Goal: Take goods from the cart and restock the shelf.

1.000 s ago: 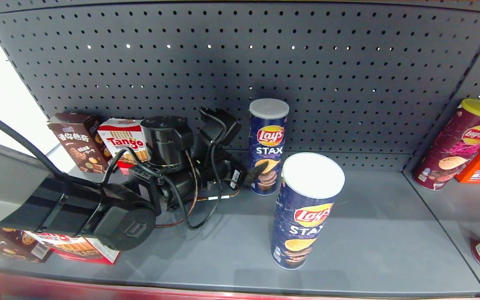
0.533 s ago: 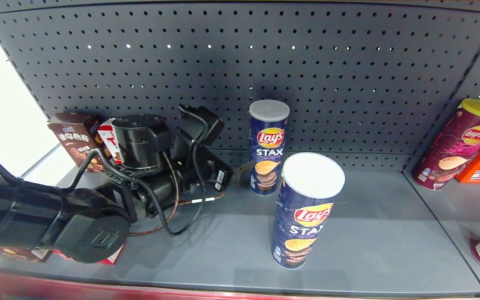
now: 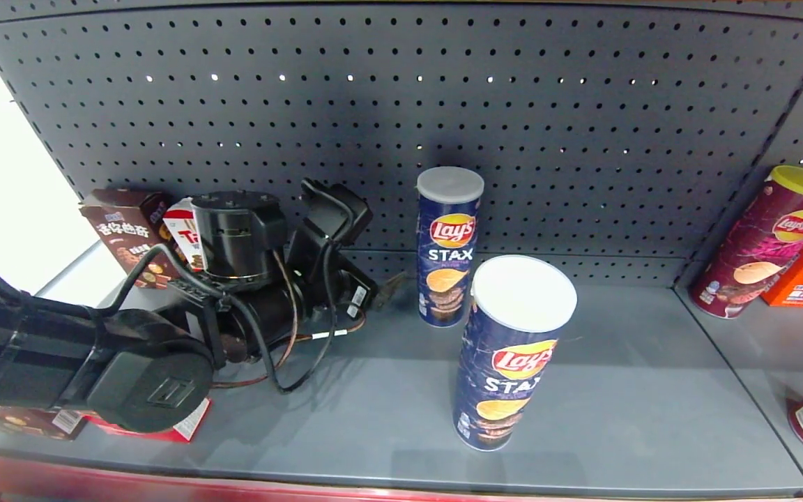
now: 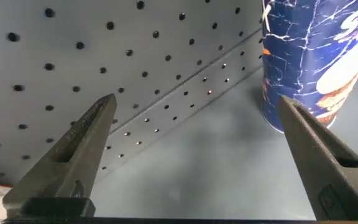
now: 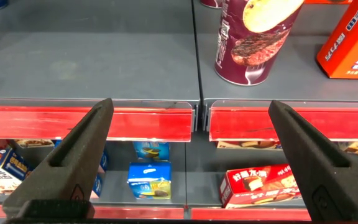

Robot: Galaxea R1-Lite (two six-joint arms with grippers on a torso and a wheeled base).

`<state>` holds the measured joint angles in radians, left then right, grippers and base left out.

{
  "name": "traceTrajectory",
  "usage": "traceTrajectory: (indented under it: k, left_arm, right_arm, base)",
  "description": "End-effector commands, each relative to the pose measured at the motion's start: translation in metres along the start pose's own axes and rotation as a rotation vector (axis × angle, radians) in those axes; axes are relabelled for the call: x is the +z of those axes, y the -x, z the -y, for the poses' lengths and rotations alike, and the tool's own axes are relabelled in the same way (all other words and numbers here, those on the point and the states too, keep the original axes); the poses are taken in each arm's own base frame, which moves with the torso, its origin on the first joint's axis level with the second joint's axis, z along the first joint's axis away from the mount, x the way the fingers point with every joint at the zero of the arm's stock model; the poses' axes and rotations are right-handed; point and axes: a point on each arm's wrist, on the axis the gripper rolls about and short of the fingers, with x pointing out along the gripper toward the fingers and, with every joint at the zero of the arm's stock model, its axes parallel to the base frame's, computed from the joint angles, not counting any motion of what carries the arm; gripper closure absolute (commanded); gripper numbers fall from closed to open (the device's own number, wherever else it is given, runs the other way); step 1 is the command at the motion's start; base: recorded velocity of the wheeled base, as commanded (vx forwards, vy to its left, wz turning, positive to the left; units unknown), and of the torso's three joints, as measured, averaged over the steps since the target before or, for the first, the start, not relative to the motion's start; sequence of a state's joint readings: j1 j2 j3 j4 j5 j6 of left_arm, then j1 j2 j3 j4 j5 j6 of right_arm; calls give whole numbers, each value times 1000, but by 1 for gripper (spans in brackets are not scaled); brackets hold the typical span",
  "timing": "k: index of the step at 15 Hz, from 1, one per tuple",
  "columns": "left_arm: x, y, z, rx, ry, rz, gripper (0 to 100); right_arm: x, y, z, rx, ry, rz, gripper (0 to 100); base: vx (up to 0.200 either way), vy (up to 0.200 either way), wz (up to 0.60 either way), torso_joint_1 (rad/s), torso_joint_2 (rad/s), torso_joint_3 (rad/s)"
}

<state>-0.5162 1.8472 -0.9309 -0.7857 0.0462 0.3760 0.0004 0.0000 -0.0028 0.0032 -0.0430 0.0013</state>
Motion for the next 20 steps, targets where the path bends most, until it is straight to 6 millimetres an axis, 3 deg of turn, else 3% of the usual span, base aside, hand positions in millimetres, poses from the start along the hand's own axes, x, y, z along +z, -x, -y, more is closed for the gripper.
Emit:
traceTrajectory:
  k: [1,7,20]
  left_arm:
    - [-10,-10,6,-15,-2,-30,0]
    - [-15,-32,12,-22,-3,-34,0]
    - [-11,-45,30,-59,-10,-14,0]
  right_arm:
    - [0,0,0,1,0,0,0]
    - [0,0,0,0,0,-1,0]
    - [0,0,0,0,0,0,0]
  base:
    - [0,0,0,0,0,0]
    - [0,0,0,0,0,0]
    - [0,0,0,0,0,0]
